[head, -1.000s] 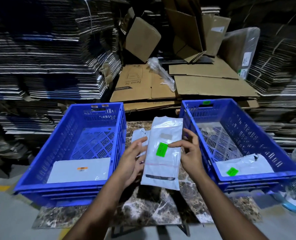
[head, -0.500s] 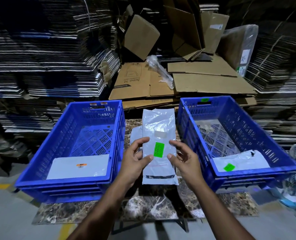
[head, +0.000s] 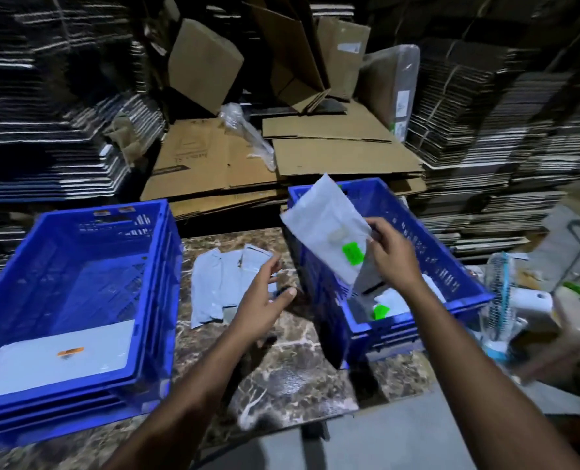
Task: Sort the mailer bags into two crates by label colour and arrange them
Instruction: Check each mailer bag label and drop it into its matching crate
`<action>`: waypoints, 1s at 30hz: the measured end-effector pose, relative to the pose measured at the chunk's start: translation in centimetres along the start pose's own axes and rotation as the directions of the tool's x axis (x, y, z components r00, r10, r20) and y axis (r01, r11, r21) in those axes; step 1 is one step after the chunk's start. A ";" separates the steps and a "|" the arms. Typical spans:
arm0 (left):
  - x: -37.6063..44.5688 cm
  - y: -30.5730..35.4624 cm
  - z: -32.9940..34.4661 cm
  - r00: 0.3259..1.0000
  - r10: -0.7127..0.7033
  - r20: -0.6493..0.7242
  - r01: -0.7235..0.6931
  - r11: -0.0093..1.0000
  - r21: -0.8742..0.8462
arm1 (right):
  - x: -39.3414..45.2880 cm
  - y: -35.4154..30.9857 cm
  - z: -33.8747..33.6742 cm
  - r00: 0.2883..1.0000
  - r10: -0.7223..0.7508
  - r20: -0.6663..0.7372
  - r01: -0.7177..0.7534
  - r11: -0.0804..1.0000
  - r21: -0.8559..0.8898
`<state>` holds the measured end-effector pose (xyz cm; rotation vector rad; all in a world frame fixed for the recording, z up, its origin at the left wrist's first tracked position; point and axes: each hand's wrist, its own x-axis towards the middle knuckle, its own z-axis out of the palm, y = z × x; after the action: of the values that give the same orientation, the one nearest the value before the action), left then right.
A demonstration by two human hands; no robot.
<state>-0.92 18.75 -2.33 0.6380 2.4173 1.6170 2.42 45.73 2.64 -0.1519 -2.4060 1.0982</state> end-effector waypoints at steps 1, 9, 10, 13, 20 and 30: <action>0.8 -0.1 1.0 1.000 0.014 0.023 -0.016 0.995 0.094 | 1.0 1.2 -1.2 1.000 0.016 0.013 -0.015 0.995 -0.102; 5.5 -0.4 7.5 0.983 0.023 0.183 -0.104 0.887 0.450 | 2.8 8.7 -5.3 0.889 0.316 0.332 0.062 0.635 -0.770; 5.9 -0.6 8.1 0.979 0.020 0.202 -0.118 0.868 0.483 | 2.7 9.3 -4.9 0.858 0.334 0.389 0.118 0.609 -0.784; 6.1 -1.2 9.3 0.966 -0.024 0.256 -0.125 0.825 0.551 | 2.7 10.9 -3.1 0.781 0.293 0.551 0.219 0.698 -0.682; 5.5 -1.8 9.6 0.974 -0.024 0.225 -0.130 0.756 0.641 | 1.6 11.6 -2.2 0.800 0.141 0.583 0.275 0.777 -0.566; 5.2 -1.5 9.1 0.970 -0.050 0.239 -0.121 0.754 0.646 | 0.6 11.2 -2.6 0.831 0.236 0.504 0.197 0.722 -0.664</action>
<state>-2.61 28.18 -6.89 0.9170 2.7569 0.5789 2.02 55.15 -3.88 -0.1083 -3.2693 0.1469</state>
